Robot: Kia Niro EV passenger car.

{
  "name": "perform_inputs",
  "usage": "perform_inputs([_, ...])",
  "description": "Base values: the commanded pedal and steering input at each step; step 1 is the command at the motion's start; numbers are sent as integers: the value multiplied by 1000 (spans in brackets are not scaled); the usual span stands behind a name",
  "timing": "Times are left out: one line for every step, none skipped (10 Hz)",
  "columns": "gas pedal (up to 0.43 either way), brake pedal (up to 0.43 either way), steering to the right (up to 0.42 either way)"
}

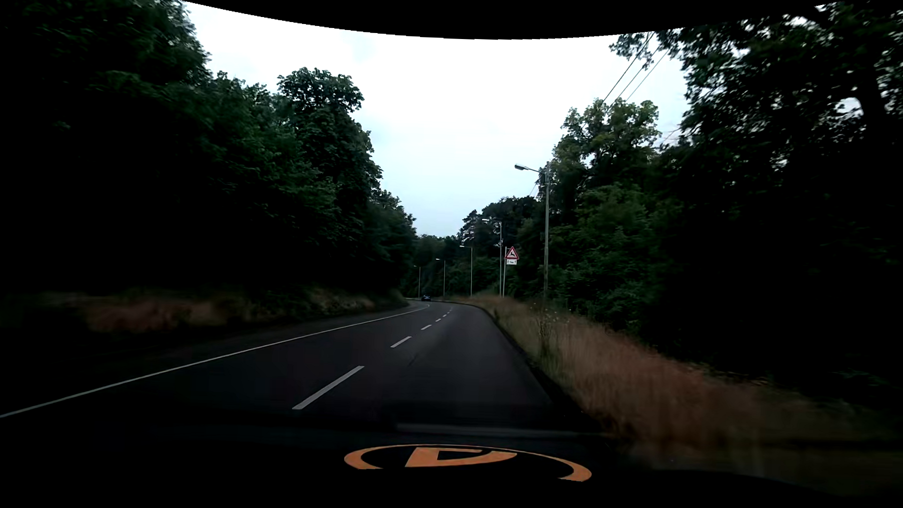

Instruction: Follow the waypoints while adhering to traffic rules and regulations

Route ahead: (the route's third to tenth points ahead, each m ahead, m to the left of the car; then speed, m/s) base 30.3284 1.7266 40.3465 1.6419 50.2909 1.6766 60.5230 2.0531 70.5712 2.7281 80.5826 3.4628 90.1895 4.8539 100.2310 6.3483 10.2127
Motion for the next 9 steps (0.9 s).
perform_inputs([177, 0, 1])
perform_inputs([177, 0, 1])
perform_inputs([189, 0, 1])
perform_inputs([189, 0, 1])
perform_inputs([189, 0, 5])
perform_inputs([189, 0, 7])
perform_inputs([189, 0, 6])
perform_inputs([189, 0, 6])
perform_inputs([189, 0, 6])
